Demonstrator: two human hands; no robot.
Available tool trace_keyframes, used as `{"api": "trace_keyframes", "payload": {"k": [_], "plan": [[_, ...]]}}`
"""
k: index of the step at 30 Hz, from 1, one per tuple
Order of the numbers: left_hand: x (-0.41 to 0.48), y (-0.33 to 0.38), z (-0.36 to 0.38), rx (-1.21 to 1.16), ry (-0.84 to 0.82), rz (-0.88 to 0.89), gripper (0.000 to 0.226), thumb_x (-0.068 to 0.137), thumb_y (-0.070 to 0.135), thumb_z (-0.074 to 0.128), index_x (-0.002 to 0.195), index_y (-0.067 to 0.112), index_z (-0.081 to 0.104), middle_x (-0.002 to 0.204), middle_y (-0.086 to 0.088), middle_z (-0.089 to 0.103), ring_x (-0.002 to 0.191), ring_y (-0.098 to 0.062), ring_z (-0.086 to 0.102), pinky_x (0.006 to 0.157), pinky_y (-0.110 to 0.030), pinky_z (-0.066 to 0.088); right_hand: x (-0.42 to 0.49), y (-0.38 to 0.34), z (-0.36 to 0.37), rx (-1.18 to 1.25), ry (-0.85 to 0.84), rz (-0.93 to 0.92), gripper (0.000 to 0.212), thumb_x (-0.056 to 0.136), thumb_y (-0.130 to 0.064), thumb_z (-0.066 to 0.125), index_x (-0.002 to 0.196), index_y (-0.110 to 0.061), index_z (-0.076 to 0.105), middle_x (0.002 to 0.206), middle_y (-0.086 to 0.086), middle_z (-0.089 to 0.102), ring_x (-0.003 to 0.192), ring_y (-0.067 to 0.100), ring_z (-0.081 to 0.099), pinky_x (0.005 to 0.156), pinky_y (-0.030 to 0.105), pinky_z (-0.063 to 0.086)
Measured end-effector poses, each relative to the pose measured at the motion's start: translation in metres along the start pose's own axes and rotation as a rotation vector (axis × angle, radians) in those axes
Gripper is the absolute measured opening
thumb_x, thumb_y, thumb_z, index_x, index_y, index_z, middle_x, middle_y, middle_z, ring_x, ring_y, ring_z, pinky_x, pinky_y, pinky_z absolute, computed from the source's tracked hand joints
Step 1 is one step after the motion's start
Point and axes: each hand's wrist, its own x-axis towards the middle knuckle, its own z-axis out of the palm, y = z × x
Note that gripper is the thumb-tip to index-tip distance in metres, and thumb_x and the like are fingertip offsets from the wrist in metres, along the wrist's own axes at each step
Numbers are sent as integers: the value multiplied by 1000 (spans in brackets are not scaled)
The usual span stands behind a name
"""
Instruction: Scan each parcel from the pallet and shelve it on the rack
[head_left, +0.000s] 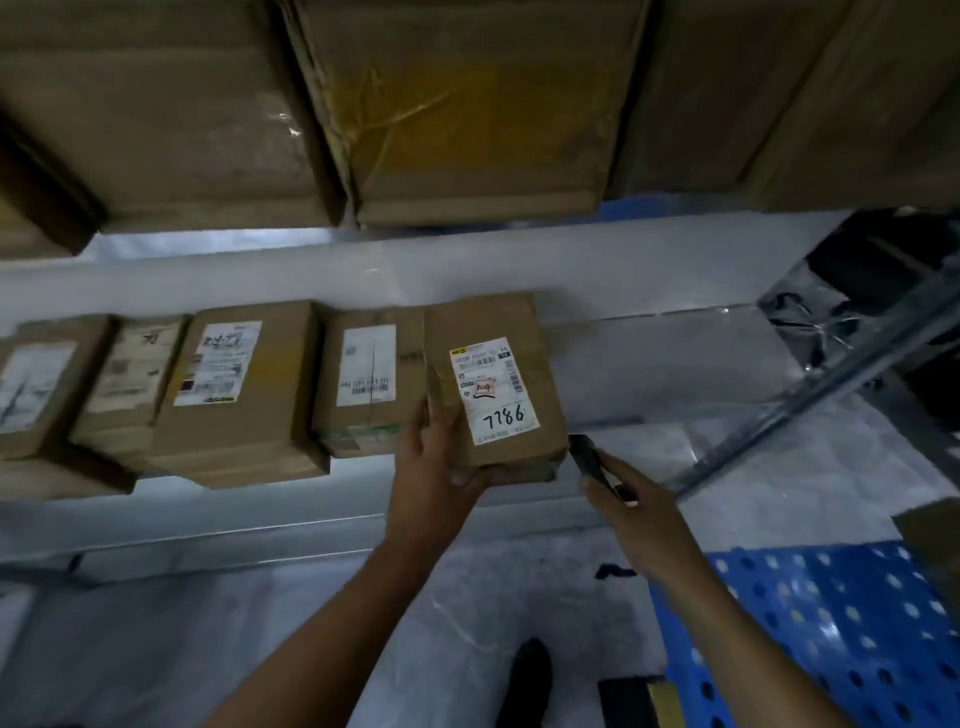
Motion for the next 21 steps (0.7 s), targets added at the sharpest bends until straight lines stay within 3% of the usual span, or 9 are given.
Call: {"api": "trace_keyframes", "payload": {"k": [3,7,9,12,16,19,21], "plan": [[5,-5,11,181,105,36,84,77,42,87,147,24,44,162,-14,26,150,-38,25,115,-54,36,25,0,10,1,-37,10,34,93,-40,67,125,-51,61,93,-36,65,88,-18,59,68,0,41],[10,-7,17,238,-38,-6,98,81,73,63,159,23,32,170,-10,13,157,-33,4,123,-55,17,45,-4,18,-13,-57,13,30,93,-51,62,121,-63,57,81,-40,64,80,-15,61,65,2,43],[16,-7,17,249,-83,-28,102,80,78,57,161,24,29,171,-8,8,158,-32,4,124,-56,18,52,-6,18,-29,-63,8,30,94,-50,62,122,-59,58,72,-36,62,70,-14,58,59,3,41],[20,-7,17,220,-111,-36,100,80,75,61,159,23,31,171,-7,8,157,-34,12,121,-60,27,55,-12,15,-39,-77,20,31,91,-57,61,122,-62,59,93,-31,65,84,-17,59,65,2,41],[21,-4,16,272,-100,-11,100,77,72,70,155,18,39,170,-13,16,156,-42,8,123,-63,18,32,-23,5,-15,-73,41,28,89,-59,64,115,-66,59,111,-35,64,99,-18,57,77,4,43],[16,-3,9,311,-76,22,103,77,80,60,148,7,50,161,-23,36,151,-52,16,123,-65,12,-11,-26,-2,-61,1,35,30,92,-45,67,121,-52,61,110,-36,62,96,-21,56,78,2,42],[10,-3,14,270,-39,88,107,76,83,47,148,4,49,157,-24,41,150,-51,22,125,-61,8,-51,-16,-10,-100,154,26,33,92,-35,69,124,-41,64,105,-25,69,94,-11,64,76,8,48]]}}
